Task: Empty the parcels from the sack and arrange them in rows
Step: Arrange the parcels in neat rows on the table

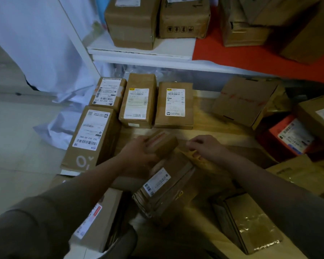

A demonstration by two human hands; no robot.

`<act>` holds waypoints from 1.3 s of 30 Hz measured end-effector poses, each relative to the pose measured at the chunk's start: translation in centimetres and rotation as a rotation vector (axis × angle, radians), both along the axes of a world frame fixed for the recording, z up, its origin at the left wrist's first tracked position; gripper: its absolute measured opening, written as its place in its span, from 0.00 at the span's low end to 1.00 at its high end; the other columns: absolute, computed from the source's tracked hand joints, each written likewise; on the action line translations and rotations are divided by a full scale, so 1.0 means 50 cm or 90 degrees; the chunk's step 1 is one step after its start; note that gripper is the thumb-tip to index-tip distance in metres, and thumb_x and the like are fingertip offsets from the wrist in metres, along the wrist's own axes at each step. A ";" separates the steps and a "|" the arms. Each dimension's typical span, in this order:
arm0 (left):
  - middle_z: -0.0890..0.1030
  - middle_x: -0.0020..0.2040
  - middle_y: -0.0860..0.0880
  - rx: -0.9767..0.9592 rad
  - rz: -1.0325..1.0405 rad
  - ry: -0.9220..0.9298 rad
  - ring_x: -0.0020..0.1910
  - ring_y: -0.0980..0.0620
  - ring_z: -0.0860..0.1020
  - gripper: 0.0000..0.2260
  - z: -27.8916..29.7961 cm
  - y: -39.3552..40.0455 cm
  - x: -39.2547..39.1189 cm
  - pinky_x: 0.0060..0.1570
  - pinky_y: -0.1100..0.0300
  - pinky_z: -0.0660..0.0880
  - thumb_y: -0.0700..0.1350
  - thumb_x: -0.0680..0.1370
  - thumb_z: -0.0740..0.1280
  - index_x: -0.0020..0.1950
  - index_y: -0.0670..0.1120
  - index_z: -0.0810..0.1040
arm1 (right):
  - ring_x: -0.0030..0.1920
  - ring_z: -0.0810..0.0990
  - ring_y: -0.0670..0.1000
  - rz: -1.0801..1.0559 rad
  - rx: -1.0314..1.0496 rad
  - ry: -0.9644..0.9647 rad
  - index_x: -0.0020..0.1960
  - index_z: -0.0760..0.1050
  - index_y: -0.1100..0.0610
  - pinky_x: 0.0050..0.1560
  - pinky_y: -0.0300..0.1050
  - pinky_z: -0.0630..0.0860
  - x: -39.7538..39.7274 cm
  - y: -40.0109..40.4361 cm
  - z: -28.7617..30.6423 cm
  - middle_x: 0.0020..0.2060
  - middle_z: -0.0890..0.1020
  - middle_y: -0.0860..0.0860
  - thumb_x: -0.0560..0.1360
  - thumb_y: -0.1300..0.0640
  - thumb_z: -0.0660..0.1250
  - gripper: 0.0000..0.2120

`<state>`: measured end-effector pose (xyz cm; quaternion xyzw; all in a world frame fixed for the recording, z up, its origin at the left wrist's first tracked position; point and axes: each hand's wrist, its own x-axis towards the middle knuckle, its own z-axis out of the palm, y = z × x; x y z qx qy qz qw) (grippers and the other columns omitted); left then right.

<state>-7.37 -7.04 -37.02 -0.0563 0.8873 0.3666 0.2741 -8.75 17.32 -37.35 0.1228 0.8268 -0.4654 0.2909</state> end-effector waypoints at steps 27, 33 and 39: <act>0.81 0.51 0.42 0.138 0.480 0.021 0.50 0.45 0.80 0.16 0.100 0.003 0.096 0.56 0.45 0.79 0.54 0.82 0.62 0.61 0.44 0.77 | 0.48 0.84 0.50 -0.205 -0.215 0.013 0.59 0.75 0.52 0.41 0.44 0.80 0.027 -0.047 0.084 0.47 0.85 0.51 0.78 0.49 0.69 0.12; 0.77 0.52 0.53 -0.090 0.283 0.238 0.48 0.57 0.76 0.10 0.116 -0.044 0.140 0.45 0.63 0.74 0.47 0.80 0.65 0.59 0.47 0.79 | 0.45 0.83 0.49 -0.106 -0.169 0.033 0.58 0.77 0.57 0.38 0.40 0.77 0.013 -0.146 0.080 0.48 0.84 0.52 0.79 0.50 0.68 0.13; 0.60 0.79 0.47 -0.360 0.166 0.243 0.77 0.43 0.57 0.24 0.108 -0.124 0.141 0.75 0.43 0.57 0.54 0.79 0.65 0.74 0.53 0.69 | 0.58 0.77 0.55 -0.046 -0.093 -0.004 0.73 0.65 0.58 0.58 0.48 0.75 -0.002 -0.246 0.076 0.56 0.79 0.53 0.79 0.47 0.68 0.28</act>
